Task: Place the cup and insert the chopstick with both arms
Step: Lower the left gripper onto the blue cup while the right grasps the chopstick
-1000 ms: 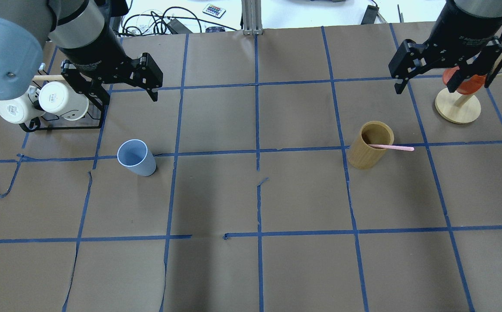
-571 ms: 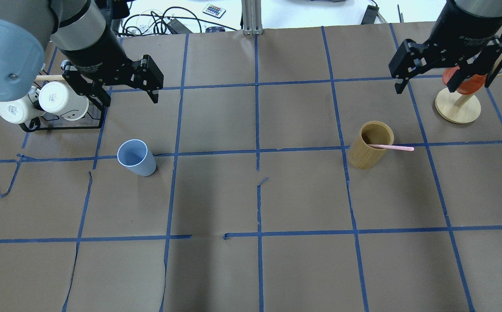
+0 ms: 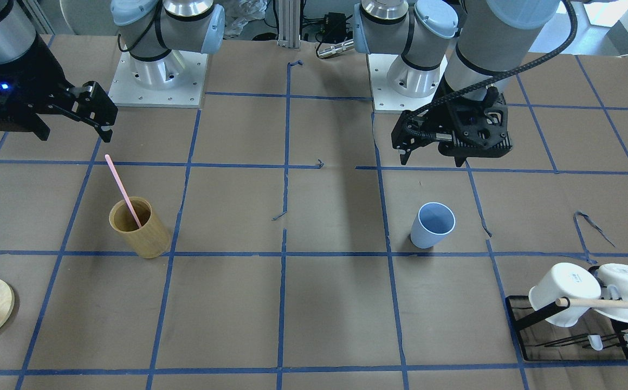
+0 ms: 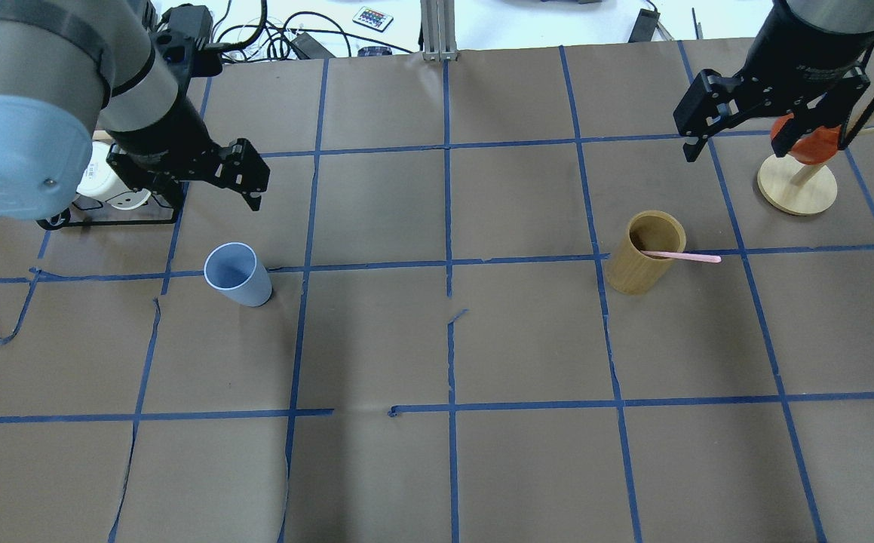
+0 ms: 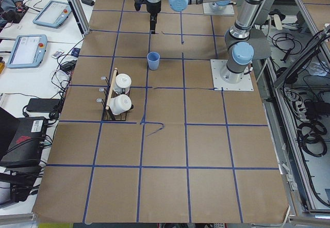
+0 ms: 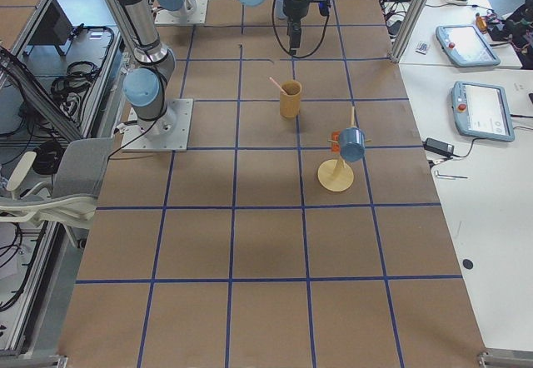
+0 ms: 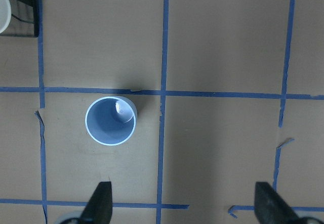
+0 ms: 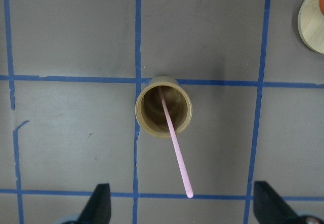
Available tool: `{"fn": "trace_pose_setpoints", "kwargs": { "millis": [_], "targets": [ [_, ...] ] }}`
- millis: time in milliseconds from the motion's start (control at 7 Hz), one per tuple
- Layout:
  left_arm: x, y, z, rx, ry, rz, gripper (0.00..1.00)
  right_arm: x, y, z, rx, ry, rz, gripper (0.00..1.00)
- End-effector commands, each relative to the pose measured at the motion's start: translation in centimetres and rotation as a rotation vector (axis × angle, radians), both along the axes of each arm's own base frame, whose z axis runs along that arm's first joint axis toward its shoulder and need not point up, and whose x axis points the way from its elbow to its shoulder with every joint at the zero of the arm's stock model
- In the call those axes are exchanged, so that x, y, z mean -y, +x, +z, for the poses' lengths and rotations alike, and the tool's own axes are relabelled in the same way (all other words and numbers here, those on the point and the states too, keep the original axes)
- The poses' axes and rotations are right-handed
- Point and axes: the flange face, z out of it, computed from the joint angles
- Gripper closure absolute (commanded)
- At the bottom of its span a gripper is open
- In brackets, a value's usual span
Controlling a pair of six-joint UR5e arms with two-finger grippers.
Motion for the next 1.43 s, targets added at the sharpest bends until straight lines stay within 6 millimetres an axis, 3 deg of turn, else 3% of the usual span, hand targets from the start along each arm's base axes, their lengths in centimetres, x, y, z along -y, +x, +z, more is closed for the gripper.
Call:
{"fn": "trace_pose_setpoints", "kwargs": {
  "millis": [0, 286, 429, 571, 1143, 1286],
  "targets": [
    [0.5, 5.8, -4.7, 0.006, 0.038, 0.024, 0.00, -0.1, -0.3, -5.3, -0.019, -0.048, 0.047, 0.00],
    [0.6, 5.9, -9.1, -0.001, 0.070, 0.015, 0.05, -1.6, -0.1, -9.2, -0.018, -0.005, 0.041, 0.00],
    [1.1, 6.0, -9.8, 0.000, 0.061, 0.012, 0.06, -2.5, 0.0, -11.4, -0.011, 0.039, 0.032, 0.00],
    [1.9, 6.3, -10.7, 0.004, 0.048, 0.010, 0.06, -3.1, 0.1, -12.4, -0.008, 0.074, 0.016, 0.02],
    [2.1, 6.5, -14.7, 0.006, 0.105, 0.011, 0.12, -4.1, -0.2, -13.1, -0.035, 0.162, -0.006, 0.19],
    [2.5, 6.5, -15.9, 0.007, 0.100, 0.011, 0.22, -4.2, -0.2, -13.2, -0.035, 0.170, -0.016, 0.23]
  ]
}}
